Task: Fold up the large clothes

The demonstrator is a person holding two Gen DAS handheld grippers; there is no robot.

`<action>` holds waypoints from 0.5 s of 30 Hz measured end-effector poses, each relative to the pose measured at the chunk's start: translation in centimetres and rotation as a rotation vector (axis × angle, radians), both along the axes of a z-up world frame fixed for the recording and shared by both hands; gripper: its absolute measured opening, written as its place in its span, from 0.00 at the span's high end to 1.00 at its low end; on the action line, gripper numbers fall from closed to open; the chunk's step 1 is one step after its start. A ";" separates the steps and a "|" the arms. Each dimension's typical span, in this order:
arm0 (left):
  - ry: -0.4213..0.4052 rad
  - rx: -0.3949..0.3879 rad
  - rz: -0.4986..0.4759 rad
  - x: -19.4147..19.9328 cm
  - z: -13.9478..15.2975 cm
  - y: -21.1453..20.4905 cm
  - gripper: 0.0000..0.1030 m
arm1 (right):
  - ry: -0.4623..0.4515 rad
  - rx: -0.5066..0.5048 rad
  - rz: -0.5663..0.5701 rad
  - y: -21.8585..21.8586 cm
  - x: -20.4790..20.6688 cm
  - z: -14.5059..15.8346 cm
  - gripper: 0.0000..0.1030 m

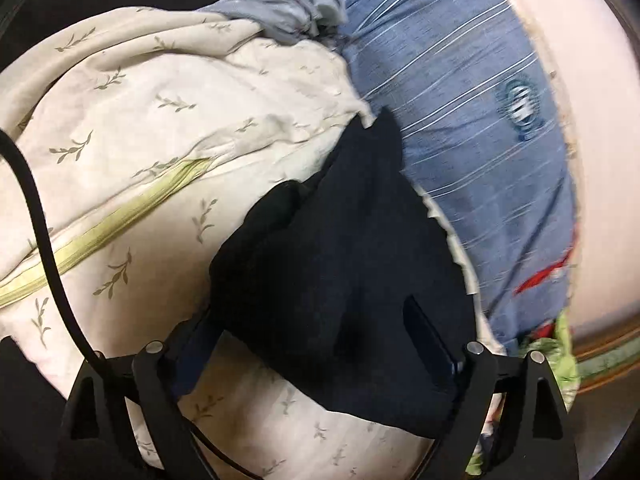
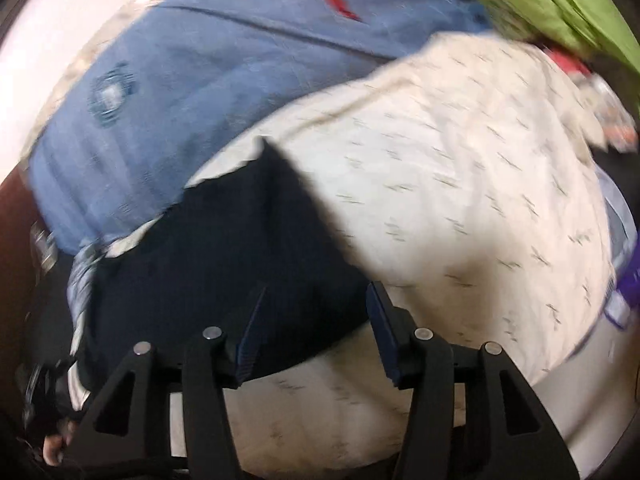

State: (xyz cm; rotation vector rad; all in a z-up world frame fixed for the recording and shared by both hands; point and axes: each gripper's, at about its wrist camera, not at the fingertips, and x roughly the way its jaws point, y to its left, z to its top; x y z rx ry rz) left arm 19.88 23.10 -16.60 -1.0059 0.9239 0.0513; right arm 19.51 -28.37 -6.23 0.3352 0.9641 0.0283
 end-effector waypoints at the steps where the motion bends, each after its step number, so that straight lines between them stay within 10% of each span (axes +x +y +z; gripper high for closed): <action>1: 0.020 0.023 0.009 0.2 0.0 -0.3 0.13 | -0.024 0.000 0.055 1.6 0.0 0.5 0.40; 4: 0.102 0.148 0.028 0.6 0.3 -1.1 0.13 | -0.060 -0.084 0.181 6.8 0.8 0.4 0.25; 9: 0.216 0.590 -0.079 2.2 1.9 -5.1 0.13 | 0.021 -0.304 0.296 12.9 3.1 -3.3 0.25; 15: 0.197 0.658 -0.123 2.1 1.4 -6.6 0.06 | 0.116 -0.444 0.325 13.5 3.9 -8.1 0.24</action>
